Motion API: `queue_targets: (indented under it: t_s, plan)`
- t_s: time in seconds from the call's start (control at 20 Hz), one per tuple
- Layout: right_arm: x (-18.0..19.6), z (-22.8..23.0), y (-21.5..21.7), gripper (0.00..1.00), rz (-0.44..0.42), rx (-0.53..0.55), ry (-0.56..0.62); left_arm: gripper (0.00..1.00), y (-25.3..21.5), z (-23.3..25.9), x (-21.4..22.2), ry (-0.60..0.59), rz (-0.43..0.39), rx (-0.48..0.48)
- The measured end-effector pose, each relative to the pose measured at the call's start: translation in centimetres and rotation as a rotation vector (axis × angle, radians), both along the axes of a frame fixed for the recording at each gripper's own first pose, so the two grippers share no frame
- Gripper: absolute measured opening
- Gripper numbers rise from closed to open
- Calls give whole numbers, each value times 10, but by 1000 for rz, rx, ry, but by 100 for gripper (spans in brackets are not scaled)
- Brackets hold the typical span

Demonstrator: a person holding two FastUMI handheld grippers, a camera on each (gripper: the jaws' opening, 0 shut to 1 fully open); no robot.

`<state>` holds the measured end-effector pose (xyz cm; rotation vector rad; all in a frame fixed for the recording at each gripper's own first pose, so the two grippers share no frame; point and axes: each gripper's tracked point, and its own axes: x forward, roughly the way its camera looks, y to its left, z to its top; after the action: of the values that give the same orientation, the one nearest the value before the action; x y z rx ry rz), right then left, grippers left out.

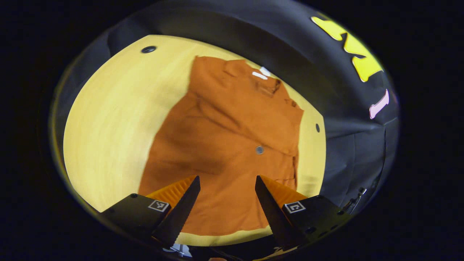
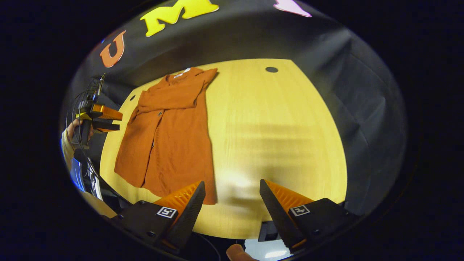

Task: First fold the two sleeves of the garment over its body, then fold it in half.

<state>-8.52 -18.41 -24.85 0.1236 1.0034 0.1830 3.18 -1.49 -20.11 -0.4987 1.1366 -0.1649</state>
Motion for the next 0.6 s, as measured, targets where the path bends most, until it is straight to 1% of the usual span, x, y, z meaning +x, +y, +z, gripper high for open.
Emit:
queue_targets:
  t_s: [0.05, 0.1, 0.15, 0.2, 0.25, 0.4, 0.5, 0.6]
  plan:
    - [2, -6, 8, 97, 13, 14, 17, 99, 14, -10, -14, 16, -6, -3]
    - [4, -9, 13, 97, 18, 33, 30, 99, 30, -22, -30, 35, -10, 21]
    - [3, -11, 19, 94, 20, 46, 49, 99, 47, -35, -43, 53, -19, 68]
    - [1, -15, 22, 94, 20, 54, 70, 99, 67, -47, -59, 74, -27, 108]
    - [0, -16, 24, 97, 23, 57, 86, 99, 81, -56, -70, 88, -35, 132]
    - [-4, -27, 27, 97, 61, 53, 118, 99, 97, -67, -97, 126, -51, 118]
    - [-11, -42, 27, 97, 70, 59, 173, 99, 105, -76, -116, 166, -67, 107]
    - [-19, -55, 31, 97, 74, 97, 245, 99, 111, -84, -129, 190, -93, 95]
